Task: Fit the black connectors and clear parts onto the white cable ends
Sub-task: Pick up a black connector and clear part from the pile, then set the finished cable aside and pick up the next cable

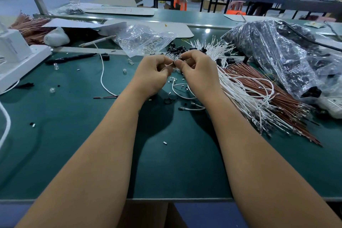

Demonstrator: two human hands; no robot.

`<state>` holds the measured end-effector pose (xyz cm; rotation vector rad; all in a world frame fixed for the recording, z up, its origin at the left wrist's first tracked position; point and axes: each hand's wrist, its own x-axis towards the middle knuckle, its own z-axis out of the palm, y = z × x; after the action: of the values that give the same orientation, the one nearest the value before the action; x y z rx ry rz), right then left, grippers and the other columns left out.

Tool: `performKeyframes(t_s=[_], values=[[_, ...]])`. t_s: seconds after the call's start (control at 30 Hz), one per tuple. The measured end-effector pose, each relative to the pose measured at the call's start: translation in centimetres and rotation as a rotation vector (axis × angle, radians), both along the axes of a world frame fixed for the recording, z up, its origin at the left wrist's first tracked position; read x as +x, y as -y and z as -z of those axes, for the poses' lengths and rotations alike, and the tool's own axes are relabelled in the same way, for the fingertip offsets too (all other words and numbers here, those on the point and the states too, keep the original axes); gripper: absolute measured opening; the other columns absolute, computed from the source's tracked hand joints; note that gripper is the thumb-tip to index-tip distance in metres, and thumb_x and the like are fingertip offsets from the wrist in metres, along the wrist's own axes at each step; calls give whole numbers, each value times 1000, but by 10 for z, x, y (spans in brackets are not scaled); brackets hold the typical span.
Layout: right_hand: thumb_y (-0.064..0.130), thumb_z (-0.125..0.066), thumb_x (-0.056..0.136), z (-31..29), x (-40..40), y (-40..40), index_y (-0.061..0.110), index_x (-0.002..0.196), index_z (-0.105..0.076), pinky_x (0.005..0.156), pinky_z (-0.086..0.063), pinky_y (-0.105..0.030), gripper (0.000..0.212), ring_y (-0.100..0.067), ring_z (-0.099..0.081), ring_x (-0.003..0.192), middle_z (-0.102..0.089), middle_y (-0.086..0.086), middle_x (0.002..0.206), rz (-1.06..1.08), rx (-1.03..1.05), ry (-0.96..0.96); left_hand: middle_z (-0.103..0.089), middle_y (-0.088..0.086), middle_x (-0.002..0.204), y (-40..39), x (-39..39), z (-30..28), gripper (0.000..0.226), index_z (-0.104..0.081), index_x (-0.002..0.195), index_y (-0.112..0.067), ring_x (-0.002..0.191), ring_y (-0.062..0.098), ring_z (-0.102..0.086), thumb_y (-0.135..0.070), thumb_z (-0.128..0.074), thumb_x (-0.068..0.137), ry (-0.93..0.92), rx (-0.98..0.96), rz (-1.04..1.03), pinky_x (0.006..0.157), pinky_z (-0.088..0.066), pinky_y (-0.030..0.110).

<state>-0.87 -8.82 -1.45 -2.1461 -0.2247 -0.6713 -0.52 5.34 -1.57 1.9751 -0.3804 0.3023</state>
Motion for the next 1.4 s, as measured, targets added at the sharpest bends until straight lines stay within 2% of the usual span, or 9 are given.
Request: performKeyframes(t_s=[0.07, 0.17, 0.23, 0.3, 0.57, 0.77, 0.93, 1.2, 1.4], values=[[30, -57, 96, 2, 1, -3, 15, 117, -63, 74, -47, -33, 27, -15, -57, 78, -63, 4, 84, -15, -83, -39, -55, 6, 65, -3, 3, 3, 12, -67, 96, -10, 55, 14, -43, -9, -56, 93, 37, -20, -115, 53, -35, 23], [28, -48, 100, 6, 0, -8, 16, 132, -55, 92, -46, -35, 34, -19, -55, 100, -64, -5, 115, -114, -385, -157, -63, 4, 75, -11, 10, 10, 12, -64, 93, -11, 68, 20, -55, -11, -53, 95, 65, 5, -302, 66, -45, 31], [29, -45, 100, 10, 1, -10, 20, 134, -54, 103, -40, -39, 35, -24, -47, 119, -57, -4, 131, -126, -673, -196, -66, 7, 85, -14, 15, 14, 12, -61, 90, -13, 76, 24, -56, -12, -50, 95, 34, 31, -375, 69, -43, 33], [27, -47, 99, 11, 1, -11, 19, 126, -61, 101, -40, -39, 31, -24, -46, 117, -59, -3, 127, -111, -762, -182, -63, 2, 81, -14, 17, 17, 11, -60, 90, -16, 73, 21, -54, -15, -50, 95, 2, 71, -399, 64, -37, 30], [8, -56, 90, 10, 0, -13, 8, 99, -71, 77, -48, -34, 18, -24, -57, 92, -64, -8, 101, -32, -573, -114, -52, -4, 64, -7, 8, 15, 8, -61, 88, -13, 57, 12, -44, -18, -56, 92, -22, 52, -226, 54, -35, 27], [20, -66, 91, -2, -2, 0, 20, 82, -62, 60, -37, -14, 9, -4, -53, 66, -61, 6, 75, 80, 52, 11, -57, -1, 69, -4, 1, 10, 4, -63, 89, -10, 58, 9, -45, -13, -61, 90, -92, -18, -77, 57, -36, 21], [12, -61, 94, -7, -2, 9, 17, 83, -63, 55, -50, -23, 12, -7, -58, 56, -64, -1, 71, -63, 565, -151, -61, 13, 76, -5, -2, 8, 15, -67, 91, -3, 57, 8, -40, -17, -61, 93, -61, 4, -33, 55, -34, 16], [7, -61, 92, -5, -1, 5, 13, 85, -66, 52, -50, -20, 11, -4, -59, 54, -65, -4, 71, -152, 572, -201, -67, 24, 83, -5, -3, 8, 18, -70, 87, -3, 55, 9, -37, -18, -62, 92, -67, 1, -14, 57, -32, 22], [7, -61, 92, -3, -1, 6, 13, 86, -66, 51, -49, -19, 10, -2, -59, 54, -65, -2, 71, -140, 519, -191, -58, 5, 67, -5, -4, 7, 17, -70, 86, 0, 48, 1, -35, -14, -62, 92, -44, -17, 11, 50, -30, 13]])
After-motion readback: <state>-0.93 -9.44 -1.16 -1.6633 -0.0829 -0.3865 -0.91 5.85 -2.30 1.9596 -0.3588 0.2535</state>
